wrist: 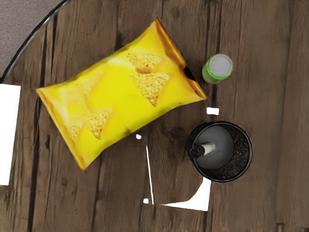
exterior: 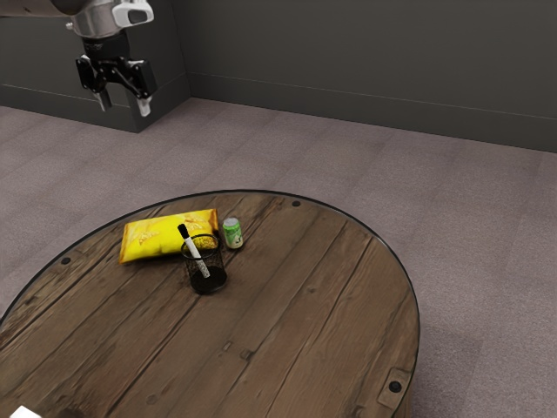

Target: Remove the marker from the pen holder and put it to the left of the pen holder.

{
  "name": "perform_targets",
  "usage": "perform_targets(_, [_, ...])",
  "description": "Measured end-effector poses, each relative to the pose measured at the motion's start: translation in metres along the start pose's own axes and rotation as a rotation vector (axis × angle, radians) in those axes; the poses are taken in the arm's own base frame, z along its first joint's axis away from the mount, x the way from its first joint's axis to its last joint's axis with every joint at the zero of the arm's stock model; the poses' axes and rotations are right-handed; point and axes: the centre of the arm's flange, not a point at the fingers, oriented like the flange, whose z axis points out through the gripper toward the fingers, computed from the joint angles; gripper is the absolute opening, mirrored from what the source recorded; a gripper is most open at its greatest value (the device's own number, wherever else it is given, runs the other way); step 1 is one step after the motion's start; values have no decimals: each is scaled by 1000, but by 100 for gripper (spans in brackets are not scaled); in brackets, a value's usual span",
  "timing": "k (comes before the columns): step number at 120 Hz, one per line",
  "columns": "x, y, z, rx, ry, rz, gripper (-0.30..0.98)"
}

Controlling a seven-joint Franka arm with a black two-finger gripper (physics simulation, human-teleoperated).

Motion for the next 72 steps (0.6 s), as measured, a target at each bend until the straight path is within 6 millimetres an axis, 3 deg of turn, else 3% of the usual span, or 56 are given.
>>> perform_targets(18, [0,0,1,-3,-7,19,66])
perform_targets(24, [7,10,12,-9,-16,39,66])
perform_targets(32, [27,24,50,-49,-45,59,66])
perform_targets(45, [59,43,142,-98,-114,69,66])
perform_targets(56, [67,38,207,-127,-147,40,66])
perform_targets(64, [74,26,236,-132,-145,9,66])
perform_targets(72, [78,24,248,-136,-128,-4,66])
